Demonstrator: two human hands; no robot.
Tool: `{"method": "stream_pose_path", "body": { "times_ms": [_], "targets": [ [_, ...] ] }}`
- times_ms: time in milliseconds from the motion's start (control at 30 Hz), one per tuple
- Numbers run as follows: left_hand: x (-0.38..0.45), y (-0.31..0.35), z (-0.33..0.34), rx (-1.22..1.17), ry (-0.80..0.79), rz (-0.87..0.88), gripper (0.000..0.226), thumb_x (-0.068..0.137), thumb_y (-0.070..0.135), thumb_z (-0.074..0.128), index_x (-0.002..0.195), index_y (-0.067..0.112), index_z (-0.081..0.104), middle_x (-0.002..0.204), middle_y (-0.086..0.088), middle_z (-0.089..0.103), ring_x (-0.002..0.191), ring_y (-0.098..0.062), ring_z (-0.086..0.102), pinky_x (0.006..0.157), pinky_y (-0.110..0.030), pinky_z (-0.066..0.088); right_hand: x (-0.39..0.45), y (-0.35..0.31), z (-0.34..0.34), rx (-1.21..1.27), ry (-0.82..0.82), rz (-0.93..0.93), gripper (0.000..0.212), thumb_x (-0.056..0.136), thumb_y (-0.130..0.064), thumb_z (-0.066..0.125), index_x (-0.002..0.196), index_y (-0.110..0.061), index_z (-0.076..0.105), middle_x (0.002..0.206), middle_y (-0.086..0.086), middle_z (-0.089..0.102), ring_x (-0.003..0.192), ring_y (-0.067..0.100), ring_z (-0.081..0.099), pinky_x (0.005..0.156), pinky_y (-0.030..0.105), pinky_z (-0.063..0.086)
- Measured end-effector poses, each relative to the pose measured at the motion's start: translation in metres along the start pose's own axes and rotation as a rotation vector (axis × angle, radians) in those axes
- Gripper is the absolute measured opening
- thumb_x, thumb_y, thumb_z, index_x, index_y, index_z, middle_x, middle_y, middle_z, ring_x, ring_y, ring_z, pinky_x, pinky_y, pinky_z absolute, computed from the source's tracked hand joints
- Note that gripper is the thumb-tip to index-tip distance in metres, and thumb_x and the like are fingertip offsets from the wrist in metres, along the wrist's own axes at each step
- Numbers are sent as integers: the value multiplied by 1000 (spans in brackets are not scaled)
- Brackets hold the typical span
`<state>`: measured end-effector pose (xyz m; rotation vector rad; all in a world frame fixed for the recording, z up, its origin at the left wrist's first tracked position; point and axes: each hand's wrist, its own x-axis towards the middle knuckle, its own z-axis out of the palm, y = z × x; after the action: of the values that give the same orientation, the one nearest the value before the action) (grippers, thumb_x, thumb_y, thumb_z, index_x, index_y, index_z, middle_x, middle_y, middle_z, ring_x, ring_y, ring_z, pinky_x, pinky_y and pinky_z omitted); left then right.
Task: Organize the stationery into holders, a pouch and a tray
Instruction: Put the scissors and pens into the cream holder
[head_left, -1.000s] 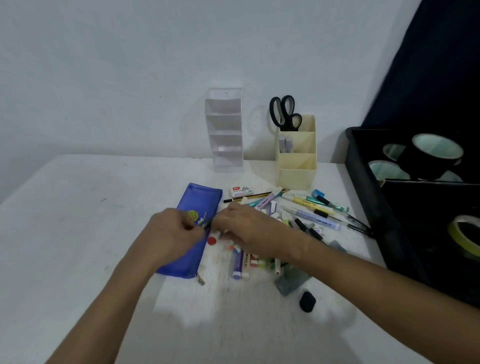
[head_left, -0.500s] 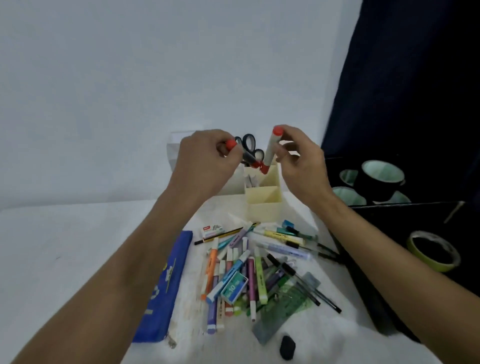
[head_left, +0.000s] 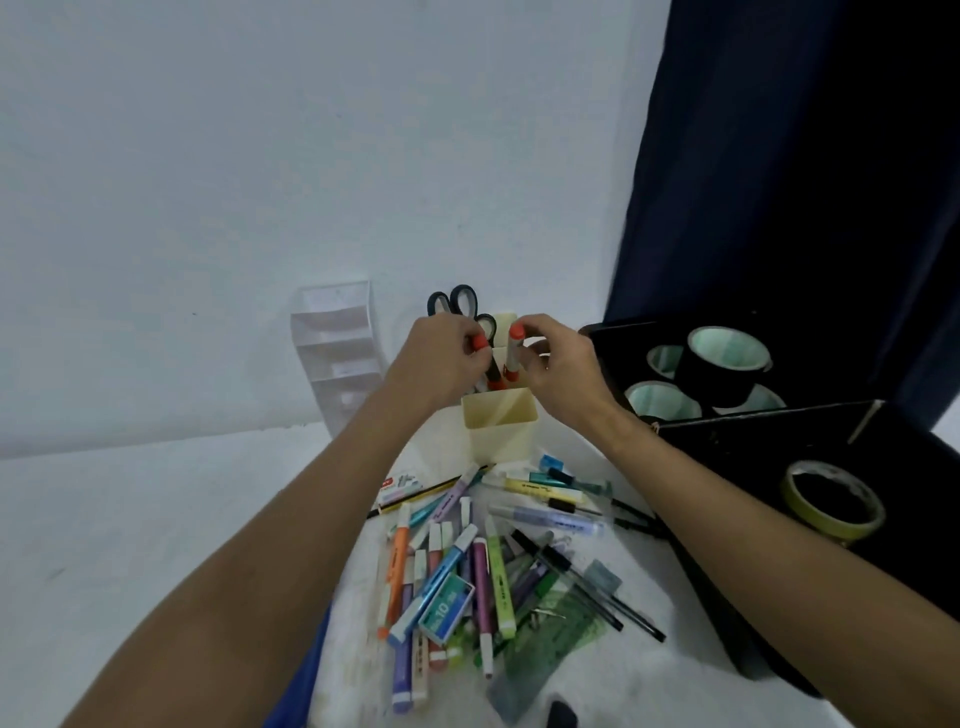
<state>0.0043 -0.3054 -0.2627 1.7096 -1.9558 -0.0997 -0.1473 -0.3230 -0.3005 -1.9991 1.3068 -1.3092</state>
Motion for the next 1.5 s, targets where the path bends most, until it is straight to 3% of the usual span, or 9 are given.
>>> {"method": "stream_pose_path", "body": {
  "times_ms": [167, 433, 600, 733, 867, 967, 1167, 1300, 1500],
  "targets": [
    [1, -5, 15, 19, -39, 4, 19, 83, 21, 59, 87, 7, 72, 83, -8, 69, 78, -23, 63, 75, -39, 52, -3, 10, 7, -26, -69, 69, 17, 93, -7, 56, 107, -10, 64, 97, 3, 66, 83, 21, 65, 75, 31, 56],
    [3, -8, 33, 78, -76, 29, 26, 87, 28, 64, 110, 19, 70, 104, -8, 58, 98, -25, 57, 83, -33, 48, -6, 21, 11, -32, -129, 148, 18, 94, -13, 59, 111, -11, 64, 103, 4, 67, 78, 11, 61, 71, 20, 50],
    [-1, -13, 38, 25, -140, -19, 31, 92, 20, 57, 122, 17, 64, 122, -9, 63, 110, -25, 57, 88, -27, 43, -7, 27, 14, -64, -172, 148, 21, 93, -13, 59, 113, -9, 65, 106, 6, 69, 82, 11, 61, 81, 25, 53],
    [-3, -14, 38, 69, -156, 8, 27, 93, 11, 51, 115, 14, 66, 110, -11, 66, 100, -27, 60, 81, -28, 46, -7, 31, 18, -121, -194, 139, 27, 96, -21, 56, 120, -11, 64, 111, 6, 69, 84, 9, 57, 70, 12, 41],
    [-2, -14, 35, 86, -192, 14, 25, 91, 10, 50, 112, 8, 64, 107, -13, 66, 98, -29, 60, 83, -35, 49, -2, 34, 22, -177, -222, 155, 25, 95, -19, 57, 117, -12, 65, 110, 8, 69, 85, 12, 57, 73, 19, 41],
    [-6, -15, 33, 45, -202, 8, 37, 92, 15, 51, 129, 13, 56, 124, -13, 61, 113, -29, 56, 90, -31, 44, -3, 33, 22, -201, -255, 164, 33, 91, -13, 60, 124, -12, 61, 117, 10, 66, 100, 22, 61, 85, 24, 46],
    [-39, -17, 20, -71, -3, -7, 52, 86, 14, 58, 137, 16, 48, 127, -11, 51, 106, -24, 57, 86, -28, 43, -23, 16, 2, -223, -276, 208, 61, 86, -16, 65, 142, -13, 40, 133, 9, 46, 111, 25, 55, 99, 36, 45],
    [-76, -15, 22, -33, -127, 75, 35, 85, 17, 62, 120, 16, 61, 107, -3, 59, 86, -17, 57, 75, -24, 42, -52, -7, -26, -385, -543, 247, 46, 87, -21, 65, 131, -13, 55, 124, 5, 58, 103, 18, 59, 86, 24, 45],
    [-106, 3, 49, 49, -524, 308, 31, 83, 20, 65, 114, 21, 67, 110, -1, 60, 98, -17, 57, 85, -27, 45, -106, -14, -49, -750, -985, 416, 28, 86, -20, 64, 111, -7, 62, 105, 12, 61, 70, 23, 64, 63, 28, 55]
  ]
}}
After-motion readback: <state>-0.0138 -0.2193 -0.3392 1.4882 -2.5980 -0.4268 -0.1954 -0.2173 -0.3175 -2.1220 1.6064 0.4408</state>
